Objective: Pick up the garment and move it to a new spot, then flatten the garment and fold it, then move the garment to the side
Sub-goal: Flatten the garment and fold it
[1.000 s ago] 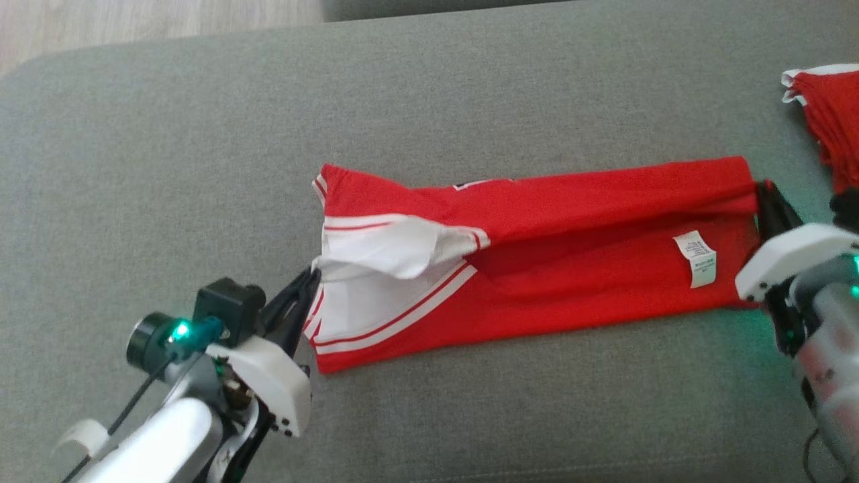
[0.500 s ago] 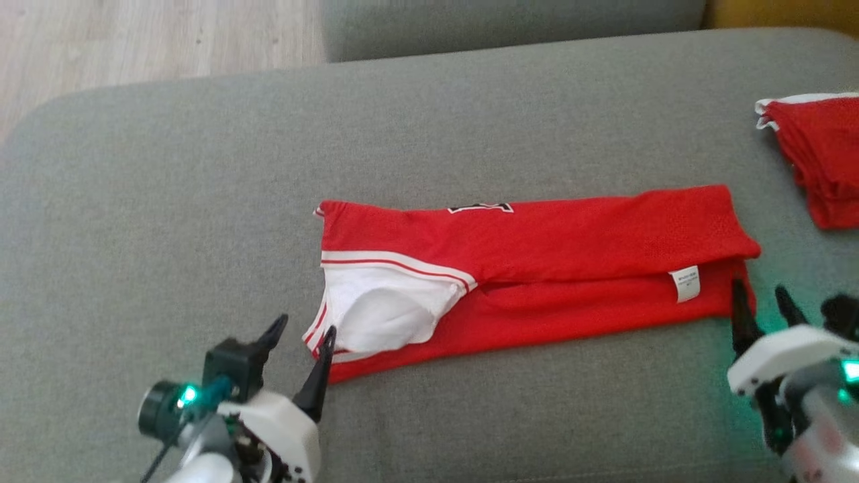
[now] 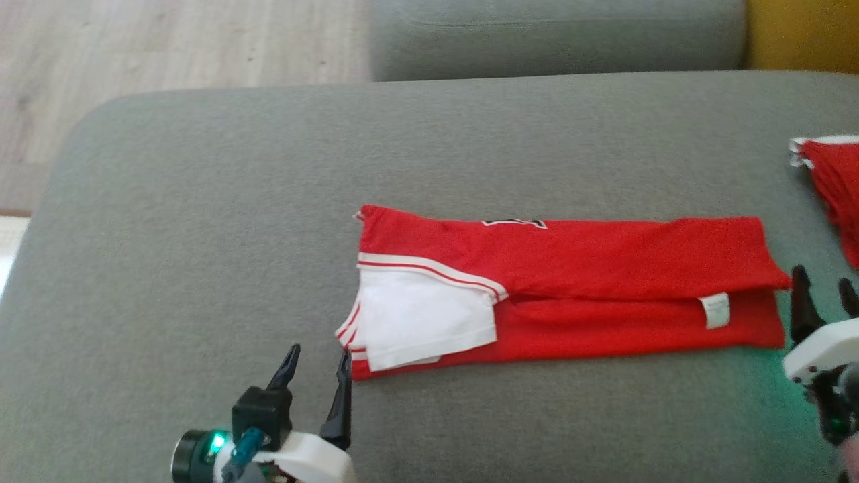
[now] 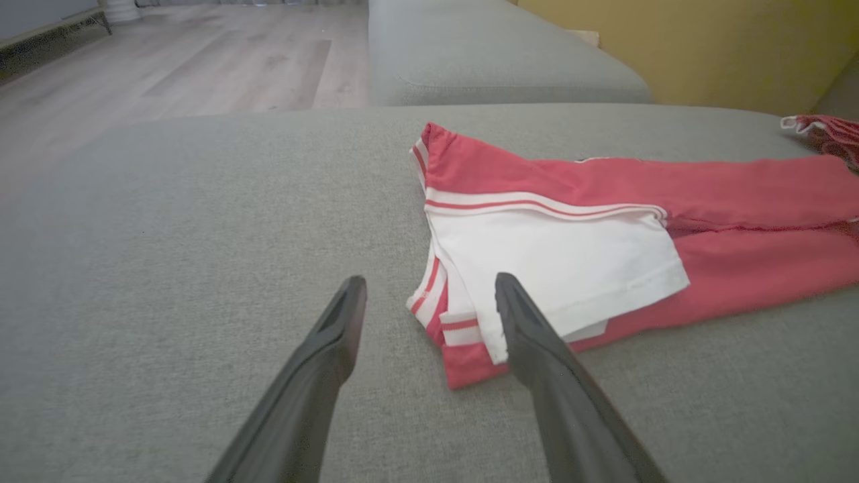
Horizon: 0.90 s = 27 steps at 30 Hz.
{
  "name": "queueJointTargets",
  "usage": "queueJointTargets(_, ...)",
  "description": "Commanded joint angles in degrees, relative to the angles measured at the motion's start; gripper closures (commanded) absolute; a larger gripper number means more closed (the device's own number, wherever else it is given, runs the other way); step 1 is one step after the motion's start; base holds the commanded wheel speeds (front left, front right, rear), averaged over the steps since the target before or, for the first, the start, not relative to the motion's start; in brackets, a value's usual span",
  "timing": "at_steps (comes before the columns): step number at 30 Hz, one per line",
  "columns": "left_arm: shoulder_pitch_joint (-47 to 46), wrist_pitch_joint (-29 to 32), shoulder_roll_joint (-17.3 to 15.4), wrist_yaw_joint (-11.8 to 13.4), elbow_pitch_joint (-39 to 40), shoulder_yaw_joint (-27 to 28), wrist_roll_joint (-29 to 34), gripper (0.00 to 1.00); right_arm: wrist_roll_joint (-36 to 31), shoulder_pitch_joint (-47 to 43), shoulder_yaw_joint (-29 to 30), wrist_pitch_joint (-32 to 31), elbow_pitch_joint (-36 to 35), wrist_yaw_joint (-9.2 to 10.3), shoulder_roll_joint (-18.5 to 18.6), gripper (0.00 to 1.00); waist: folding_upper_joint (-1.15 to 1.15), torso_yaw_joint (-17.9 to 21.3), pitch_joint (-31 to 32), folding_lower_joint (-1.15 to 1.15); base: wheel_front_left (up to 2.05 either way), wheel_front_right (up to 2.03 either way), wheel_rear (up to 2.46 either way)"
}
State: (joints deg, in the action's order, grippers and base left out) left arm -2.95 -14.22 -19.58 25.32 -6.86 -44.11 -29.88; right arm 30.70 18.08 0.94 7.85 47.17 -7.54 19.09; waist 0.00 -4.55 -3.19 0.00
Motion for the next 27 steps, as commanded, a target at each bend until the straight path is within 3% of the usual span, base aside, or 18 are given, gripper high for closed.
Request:
queueJointTargets(1,-1.62,-0.70,-0.18,0.46,1.68,2.71,0.89,0.00,-1.14,0.10,-0.65,-0.44,-1.49,0.05,1.92,0.00,0.00,-1.44,0.23,0.00,0.00,0.00,0.00)
queueJointTargets(10,2.63,-0.76,5.52,-0.58,5.69,6.98,9.40,0.00,-7.40,-1.89,5.74,-9.33,1.48,0.05,2.49,0.00,0.00,-6.39,-0.64,0.00,0.00,0.00,0.00)
queueJointTargets(16,4.86,-0.77,8.92,-2.47,6.64,8.61,15.47,0.00,-9.97,-2.37,8.10,-12.74,2.80,0.05,0.73,0.00,0.00,-7.03,-1.18,0.00,0.00,0.00,0.00)
queueJointTargets(23,5.28,-0.77,10.27,-4.92,6.18,10.08,19.12,0.00,-9.88,-0.77,9.55,-15.01,4.39,0.05,-0.87,0.00,0.00,-6.80,-1.48,0.00,0.00,0.00,0.00)
queueJointTargets(24,5.34,-0.77,10.44,-5.22,6.07,10.31,19.39,0.00,-9.76,-0.57,9.40,-15.42,4.65,0.05,-1.00,0.11,0.00,-6.78,-1.48,0.00,0.00,0.00,0.00)
queueJointTargets(25,5.40,-0.77,10.60,-5.49,5.96,10.54,19.62,0.00,-9.64,-0.40,9.18,-15.80,4.85,0.05,-1.12,0.42,0.00,-6.74,-1.47,0.00,0.00,0.00,0.00)
queueJointTargets(26,5.49,-0.77,10.76,-5.74,5.86,10.77,19.84,0.00,-9.51,-0.25,9.09,-15.94,4.99,0.05,-1.16,0.54,0.00,-6.68,-1.47,0.00,0.00,0.00,0.00)
queueJointTargets(27,5.60,-0.77,10.89,-6.01,5.73,10.97,20.04,0.00,-9.66,-0.14,9.03,-15.83,5.13,0.05,-1.03,0.77,0.00,-6.62,-1.47,0.00,0.00,0.00,0.00)
